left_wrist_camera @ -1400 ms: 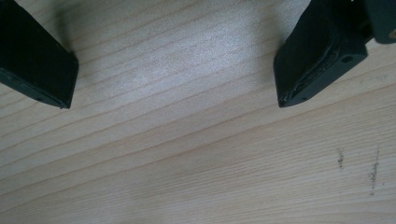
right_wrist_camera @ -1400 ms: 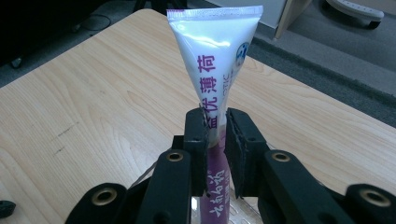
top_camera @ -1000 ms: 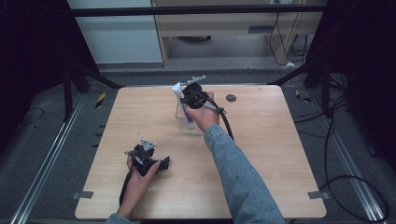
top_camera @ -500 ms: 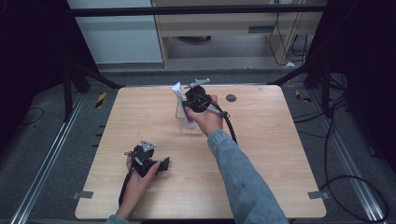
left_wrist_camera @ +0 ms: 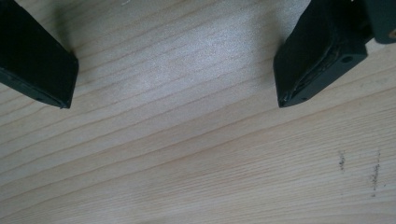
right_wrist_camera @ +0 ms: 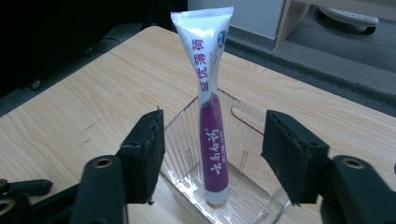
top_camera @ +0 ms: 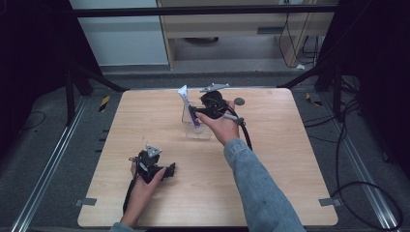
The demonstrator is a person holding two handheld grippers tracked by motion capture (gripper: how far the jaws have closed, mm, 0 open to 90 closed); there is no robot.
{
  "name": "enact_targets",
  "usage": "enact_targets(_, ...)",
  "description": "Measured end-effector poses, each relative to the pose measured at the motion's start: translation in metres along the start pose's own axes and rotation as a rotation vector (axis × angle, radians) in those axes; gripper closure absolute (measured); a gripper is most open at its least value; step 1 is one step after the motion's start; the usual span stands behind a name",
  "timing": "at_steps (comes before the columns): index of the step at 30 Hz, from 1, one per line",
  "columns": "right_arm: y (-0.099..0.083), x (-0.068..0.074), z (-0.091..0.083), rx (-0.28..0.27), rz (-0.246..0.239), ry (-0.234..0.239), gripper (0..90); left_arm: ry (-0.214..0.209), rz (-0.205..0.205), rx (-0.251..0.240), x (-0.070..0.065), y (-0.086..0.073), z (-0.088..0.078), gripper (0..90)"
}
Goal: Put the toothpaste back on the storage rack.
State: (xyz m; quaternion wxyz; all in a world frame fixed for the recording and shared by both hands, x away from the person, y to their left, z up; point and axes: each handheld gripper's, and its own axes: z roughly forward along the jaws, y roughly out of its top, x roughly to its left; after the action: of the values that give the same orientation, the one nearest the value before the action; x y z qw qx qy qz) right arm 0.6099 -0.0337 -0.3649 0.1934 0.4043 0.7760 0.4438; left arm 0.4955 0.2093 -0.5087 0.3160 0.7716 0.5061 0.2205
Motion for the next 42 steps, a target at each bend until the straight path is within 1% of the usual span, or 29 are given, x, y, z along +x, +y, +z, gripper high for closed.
enact_targets(6, -0.009, -0.005, -0.010, 0.004, -0.025, 0.001, 28.9, 0.000, 0.000, 0.000, 0.000, 0.000, 0.000, 0.0)
enact_targets(8, -0.012, -0.007, -0.013, 0.009, -0.020, 0.007, 25.8, 0.001, 0.000, -0.001, 0.000, 0.000, 0.000, 0.0)
enact_targets(10, -0.014, -0.008, -0.016, 0.022, -0.028, -0.006, 22.9, 0.001, 0.000, 0.000, 0.000, 0.000, 0.000, 0.0)
enact_targets(17, -0.018, -0.012, -0.025, 0.032, -0.021, 0.012, 15.7, 0.001, -0.004, 0.000, 0.000, 0.000, 0.000, 0.0)
enact_targets(19, -0.020, -0.011, -0.027, 0.026, -0.030, 0.023, 14.0, 0.001, -0.004, 0.000, 0.000, 0.000, 0.000, 0.0)
enact_targets(22, -0.023, -0.011, -0.030, 0.017, -0.023, 0.027, 11.1, 0.001, -0.001, 0.002, 0.000, 0.000, 0.000, 0.0)
enact_targets(23, -0.024, -0.012, -0.031, 0.021, -0.022, 0.029, 9.9, 0.001, -0.002, 0.001, 0.000, 0.000, 0.000, 0.0)
enact_targets(27, -0.029, -0.014, -0.039, 0.020, -0.025, 0.006, 6.5, -0.002, 0.001, 0.001, -0.001, 0.000, 0.000, 0.0)
enact_targets(30, -0.033, -0.017, -0.047, 0.006, -0.025, -0.012, 6.7, -0.003, 0.001, 0.001, -0.001, 0.000, 0.000, 0.0)
enact_targets(36, -0.040, -0.023, -0.061, 0.005, -0.031, -0.053, 7.6, -0.004, 0.003, 0.002, -0.002, -0.001, -0.001, 0.0)
enact_targets(40, -0.048, -0.029, -0.066, -0.008, -0.052, -0.081, 8.0, -0.004, 0.003, 0.002, -0.002, -0.001, -0.001, 0.0)
enact_targets(42, -0.053, -0.032, -0.068, -0.003, -0.084, -0.100, 8.7, -0.004, 0.003, 0.002, -0.002, -0.001, -0.001, 0.0)
